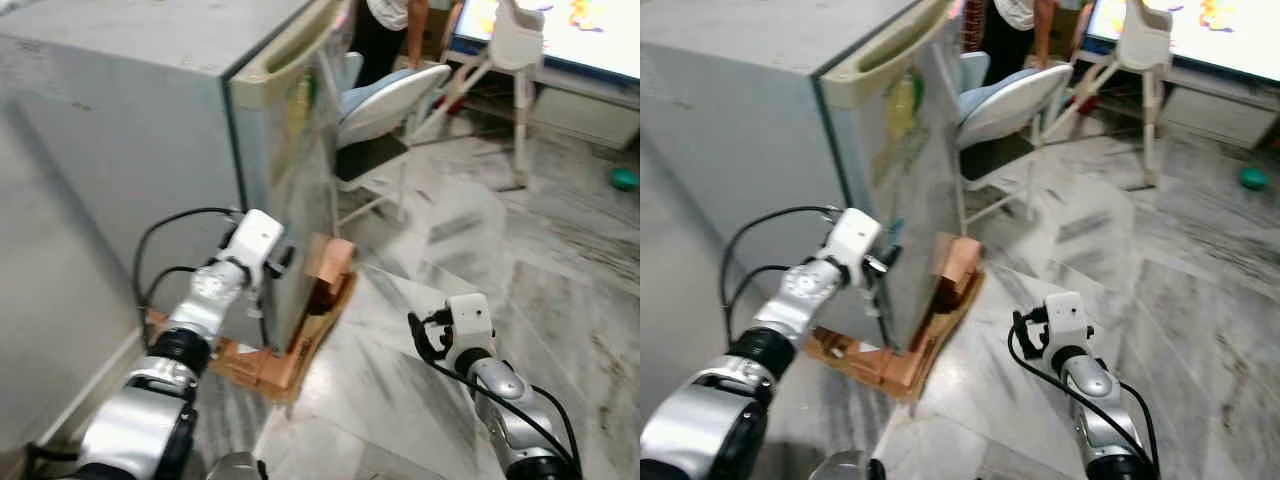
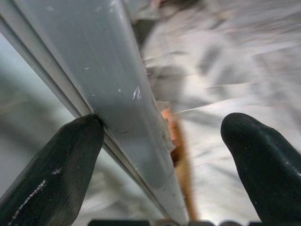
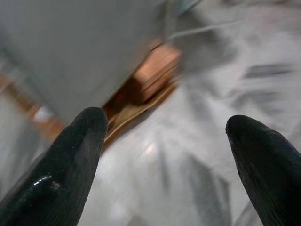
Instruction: Restocking fridge
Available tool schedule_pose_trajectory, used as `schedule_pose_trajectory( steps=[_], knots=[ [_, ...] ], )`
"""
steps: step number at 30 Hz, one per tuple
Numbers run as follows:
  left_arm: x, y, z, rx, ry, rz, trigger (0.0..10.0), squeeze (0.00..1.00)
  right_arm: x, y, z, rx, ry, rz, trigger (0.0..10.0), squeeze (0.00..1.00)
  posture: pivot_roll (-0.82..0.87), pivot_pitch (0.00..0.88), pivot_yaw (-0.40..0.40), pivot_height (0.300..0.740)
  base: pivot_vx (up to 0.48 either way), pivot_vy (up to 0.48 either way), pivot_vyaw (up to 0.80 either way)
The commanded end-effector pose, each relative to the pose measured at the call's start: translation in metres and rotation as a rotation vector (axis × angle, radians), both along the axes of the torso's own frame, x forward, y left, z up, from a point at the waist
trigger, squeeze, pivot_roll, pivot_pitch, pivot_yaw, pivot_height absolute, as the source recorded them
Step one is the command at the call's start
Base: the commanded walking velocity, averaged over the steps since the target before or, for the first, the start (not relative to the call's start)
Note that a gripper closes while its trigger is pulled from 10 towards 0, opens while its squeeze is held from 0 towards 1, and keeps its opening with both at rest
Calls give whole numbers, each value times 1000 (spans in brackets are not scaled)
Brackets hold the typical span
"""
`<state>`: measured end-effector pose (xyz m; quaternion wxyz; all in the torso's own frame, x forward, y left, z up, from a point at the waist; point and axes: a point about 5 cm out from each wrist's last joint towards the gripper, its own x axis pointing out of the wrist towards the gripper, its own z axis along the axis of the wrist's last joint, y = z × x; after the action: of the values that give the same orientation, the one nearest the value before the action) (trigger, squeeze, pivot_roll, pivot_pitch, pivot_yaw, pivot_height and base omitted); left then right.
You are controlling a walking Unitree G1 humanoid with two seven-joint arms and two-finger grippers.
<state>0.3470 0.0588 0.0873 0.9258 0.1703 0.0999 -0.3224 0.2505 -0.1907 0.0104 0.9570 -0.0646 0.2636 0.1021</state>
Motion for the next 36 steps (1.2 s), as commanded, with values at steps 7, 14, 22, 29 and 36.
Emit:
schedule_pose_trajectory(
  steps=[7,14,22,29,36],
  knots=[
    [-43,-128,93,-236,-307,-593,10000,0,-13,13,-10,6,87,108,10000,0,-17,0,-48,740,0,0,0],
    [-4,-73,73,-182,-263,-336,10000,0,-16,14,-12,15,88,108,10000,0,-7,0,-34,740,0,0,0],
    [2,11,43,-191,-208,-66,10000,0,-1,12,2,7,6,90,10000,0,10,0,-34,740,0,0,0],
    [-15,58,25,-222,-200,128,10000,0,16,11,29,37,-160,-7,10000,0,-4,0,-29,740,0,0,0],
    [-31,97,14,-196,-182,298,10000,0,26,15,47,27,-271,-19,10000,0,-21,7,-23,740,0,0,0]
  ],
)
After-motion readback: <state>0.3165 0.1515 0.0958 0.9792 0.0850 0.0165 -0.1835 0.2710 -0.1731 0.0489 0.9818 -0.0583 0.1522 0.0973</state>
